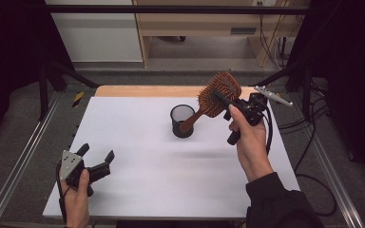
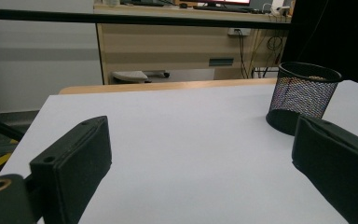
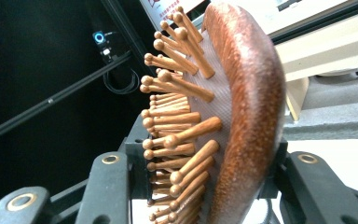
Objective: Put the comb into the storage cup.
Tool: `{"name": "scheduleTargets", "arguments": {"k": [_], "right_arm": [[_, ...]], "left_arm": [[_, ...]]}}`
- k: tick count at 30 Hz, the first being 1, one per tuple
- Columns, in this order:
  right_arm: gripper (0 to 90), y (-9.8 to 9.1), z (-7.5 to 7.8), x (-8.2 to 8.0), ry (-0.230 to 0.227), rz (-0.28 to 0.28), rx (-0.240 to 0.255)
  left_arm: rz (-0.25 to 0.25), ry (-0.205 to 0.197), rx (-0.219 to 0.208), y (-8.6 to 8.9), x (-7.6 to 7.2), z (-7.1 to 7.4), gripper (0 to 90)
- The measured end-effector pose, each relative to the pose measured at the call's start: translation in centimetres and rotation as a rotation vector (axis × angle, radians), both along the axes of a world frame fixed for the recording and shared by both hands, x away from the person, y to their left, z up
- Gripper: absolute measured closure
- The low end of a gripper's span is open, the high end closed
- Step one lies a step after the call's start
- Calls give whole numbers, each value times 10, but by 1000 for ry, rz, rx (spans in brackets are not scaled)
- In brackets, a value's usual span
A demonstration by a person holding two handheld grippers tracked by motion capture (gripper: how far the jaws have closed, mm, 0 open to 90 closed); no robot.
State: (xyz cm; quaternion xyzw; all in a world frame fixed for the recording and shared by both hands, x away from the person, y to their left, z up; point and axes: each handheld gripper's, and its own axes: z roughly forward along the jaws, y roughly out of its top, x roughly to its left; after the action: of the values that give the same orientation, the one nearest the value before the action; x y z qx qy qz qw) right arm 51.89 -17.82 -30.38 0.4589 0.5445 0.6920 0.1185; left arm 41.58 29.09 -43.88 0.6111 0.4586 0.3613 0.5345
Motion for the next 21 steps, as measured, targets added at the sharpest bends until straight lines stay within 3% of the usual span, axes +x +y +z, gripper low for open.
{"name": "scheduleTargets", "arguments": {"k": [10, 21], "right_arm": [[524, 15, 12, 24, -1, -8, -7], [522, 19, 12, 40, 1, -11, -2]], "left_arm": [[10, -2, -18, 0, 0, 0, 11], [7, 0, -24, 0, 1, -1, 11]]}}
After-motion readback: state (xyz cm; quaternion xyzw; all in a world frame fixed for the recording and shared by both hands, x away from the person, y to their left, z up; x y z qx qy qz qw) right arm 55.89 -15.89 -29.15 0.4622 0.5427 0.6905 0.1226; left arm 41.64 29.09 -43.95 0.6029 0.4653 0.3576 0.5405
